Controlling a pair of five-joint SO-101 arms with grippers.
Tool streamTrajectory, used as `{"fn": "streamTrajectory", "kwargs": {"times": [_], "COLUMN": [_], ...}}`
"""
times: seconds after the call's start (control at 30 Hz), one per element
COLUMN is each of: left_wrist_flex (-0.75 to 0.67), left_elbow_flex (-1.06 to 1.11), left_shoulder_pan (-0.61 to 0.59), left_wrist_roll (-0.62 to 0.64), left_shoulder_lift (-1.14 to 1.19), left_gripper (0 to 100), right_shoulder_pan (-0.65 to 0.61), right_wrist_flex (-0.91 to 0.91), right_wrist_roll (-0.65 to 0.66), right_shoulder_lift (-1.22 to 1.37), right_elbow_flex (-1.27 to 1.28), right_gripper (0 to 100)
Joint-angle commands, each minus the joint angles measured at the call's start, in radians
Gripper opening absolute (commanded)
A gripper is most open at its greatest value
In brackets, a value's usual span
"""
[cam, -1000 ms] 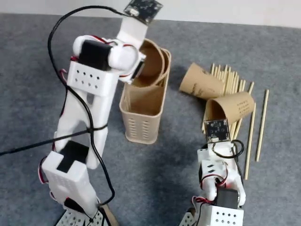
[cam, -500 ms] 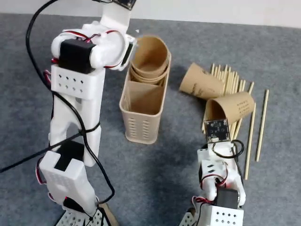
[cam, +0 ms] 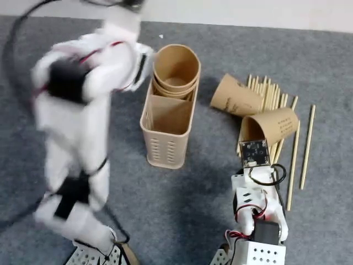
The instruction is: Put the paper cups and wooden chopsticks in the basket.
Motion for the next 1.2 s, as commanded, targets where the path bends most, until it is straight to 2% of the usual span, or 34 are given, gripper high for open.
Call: {"fn": "streamTrajectory", "kwargs": {"times": [0.0,0.2,0.27,0.33,0.43,0.5,0.63,0.73,0.87,0.97,1.17], "left_wrist_flex": [0.008,0.0,-0.064,-0.161,-0.347,-0.47,-0.72,-0.855,-0.977,-1.014,-1.017], "left_elbow_flex": [0.14,0.727,0.96,1.208,1.595,1.822,2.17,2.347,2.52,2.605,2.718], "left_shoulder_pan": [0.028,0.024,0.024,0.024,0.024,-0.027,-0.209,-0.309,-0.361,-0.39,-0.389], "left_wrist_roll": [0.017,0.009,0.0,-0.068,-0.253,-0.359,-0.356,-0.253,-0.15,-0.147,-0.15], "left_shoulder_lift": [-0.226,-0.604,-0.753,-0.909,-1.13,-1.264,-1.468,-1.557,-1.646,-1.712,-1.854], "left_gripper": [16,16,16,16,16,16,16,16,16,16,16], "right_shoulder_pan": [-0.002,-0.001,-0.001,-0.001,-0.002,-0.002,-0.002,-0.002,0.005,0.042,0.074], "right_wrist_flex": [-0.01,-0.01,-0.01,-0.012,-0.015,-0.015,-0.008,0.007,0.09,0.156,0.16], "right_wrist_roll": [0.008,0.008,0.008,0.008,0.009,0.012,0.012,0.014,0.014,0.014,0.094], "right_shoulder_lift": [-0.01,-0.01,-0.01,-0.01,-0.01,-0.01,-0.01,-0.01,-0.01,-0.01,-0.007], "right_elbow_flex": [0.116,0.116,0.116,0.116,0.119,0.117,0.113,0.108,-0.012,-0.18,-0.43], "right_gripper": [22.0,22.0,22.0,22.0,22.0,22.0,22.0,22.0,22.0,22.0,22.0]}}
